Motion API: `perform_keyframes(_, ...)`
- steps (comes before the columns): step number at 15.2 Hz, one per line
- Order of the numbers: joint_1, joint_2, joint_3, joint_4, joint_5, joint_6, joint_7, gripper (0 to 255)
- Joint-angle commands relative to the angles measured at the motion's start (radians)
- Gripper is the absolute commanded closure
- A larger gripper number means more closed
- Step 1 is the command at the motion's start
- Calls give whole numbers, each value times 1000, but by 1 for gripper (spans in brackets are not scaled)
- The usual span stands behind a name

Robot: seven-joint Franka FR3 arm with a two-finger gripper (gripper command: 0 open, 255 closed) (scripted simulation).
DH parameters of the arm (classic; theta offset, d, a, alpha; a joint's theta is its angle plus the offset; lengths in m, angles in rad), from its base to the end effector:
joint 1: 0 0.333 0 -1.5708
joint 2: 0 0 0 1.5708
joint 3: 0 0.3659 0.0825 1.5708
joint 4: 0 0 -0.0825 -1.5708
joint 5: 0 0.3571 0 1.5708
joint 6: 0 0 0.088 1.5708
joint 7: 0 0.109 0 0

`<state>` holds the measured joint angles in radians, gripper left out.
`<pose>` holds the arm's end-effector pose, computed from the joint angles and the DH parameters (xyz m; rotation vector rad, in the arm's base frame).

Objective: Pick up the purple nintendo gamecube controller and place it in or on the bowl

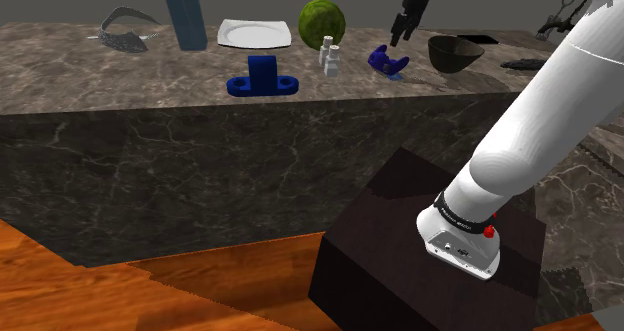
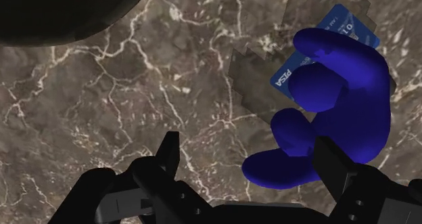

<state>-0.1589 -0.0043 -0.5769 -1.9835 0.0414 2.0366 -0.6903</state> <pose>0.3984 -0.3581 0.5291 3.1312 -0.0988 0.1080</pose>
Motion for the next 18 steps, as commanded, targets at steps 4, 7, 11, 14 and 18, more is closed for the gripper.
perform_keyframes(4,-1,15,-1,-21,10,34,-8,0)
perform_keyframes(7,-1,15,-1,-21,10,34,-8,0)
perform_keyframes(11,-1,15,-1,-21,10,34,-8,255)
perform_keyframes(14,-1,15,-1,-21,10,34,-8,255)
perform_keyframes(18,-1,15,-1,-21,10,34,-8,255)
